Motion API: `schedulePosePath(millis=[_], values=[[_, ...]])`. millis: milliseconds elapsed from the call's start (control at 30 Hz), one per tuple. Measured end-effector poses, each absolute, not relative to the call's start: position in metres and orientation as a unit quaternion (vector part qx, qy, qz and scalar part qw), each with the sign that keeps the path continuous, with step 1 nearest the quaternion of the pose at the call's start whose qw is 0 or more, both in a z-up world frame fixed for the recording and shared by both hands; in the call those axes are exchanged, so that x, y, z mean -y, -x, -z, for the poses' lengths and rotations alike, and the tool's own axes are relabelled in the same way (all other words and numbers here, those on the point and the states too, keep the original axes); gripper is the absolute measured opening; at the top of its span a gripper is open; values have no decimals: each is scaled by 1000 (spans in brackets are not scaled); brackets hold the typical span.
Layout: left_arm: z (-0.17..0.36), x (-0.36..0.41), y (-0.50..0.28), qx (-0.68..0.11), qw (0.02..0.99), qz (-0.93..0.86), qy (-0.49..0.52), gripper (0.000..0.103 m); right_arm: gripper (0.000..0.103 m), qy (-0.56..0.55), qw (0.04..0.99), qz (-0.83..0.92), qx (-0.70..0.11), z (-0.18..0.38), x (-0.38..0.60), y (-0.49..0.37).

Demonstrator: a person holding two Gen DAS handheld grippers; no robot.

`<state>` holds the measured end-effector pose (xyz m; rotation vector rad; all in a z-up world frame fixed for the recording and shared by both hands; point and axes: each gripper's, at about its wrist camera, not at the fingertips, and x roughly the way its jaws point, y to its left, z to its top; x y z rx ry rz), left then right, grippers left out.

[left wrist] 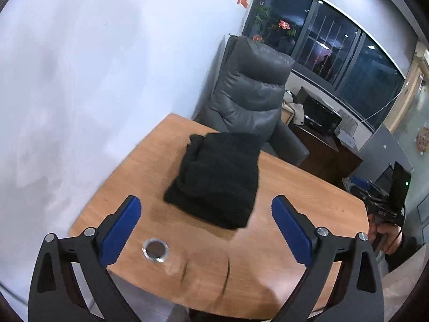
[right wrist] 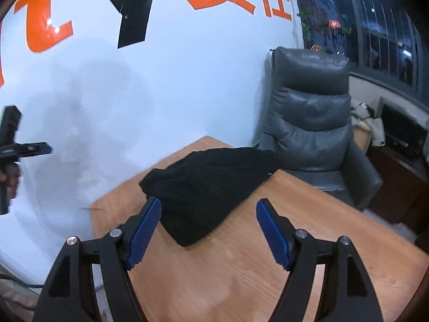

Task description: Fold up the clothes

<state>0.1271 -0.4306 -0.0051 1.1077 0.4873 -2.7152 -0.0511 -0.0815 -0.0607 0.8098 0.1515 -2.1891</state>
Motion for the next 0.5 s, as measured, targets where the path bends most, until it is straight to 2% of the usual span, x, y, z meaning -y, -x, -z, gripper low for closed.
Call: schedulePosePath(millis=[200,267,500], values=[[4,357,-127,-156,128,901,-384,100,83,-334,364,864,-93,42,87,23],[4,327,-124,-136,167,896,-389,100,88,-327,365,865,-113,36,89,11],[-12,260,-127,-92,256,884,-379,101,89,-346,369,848,-159,26,92,-15]])
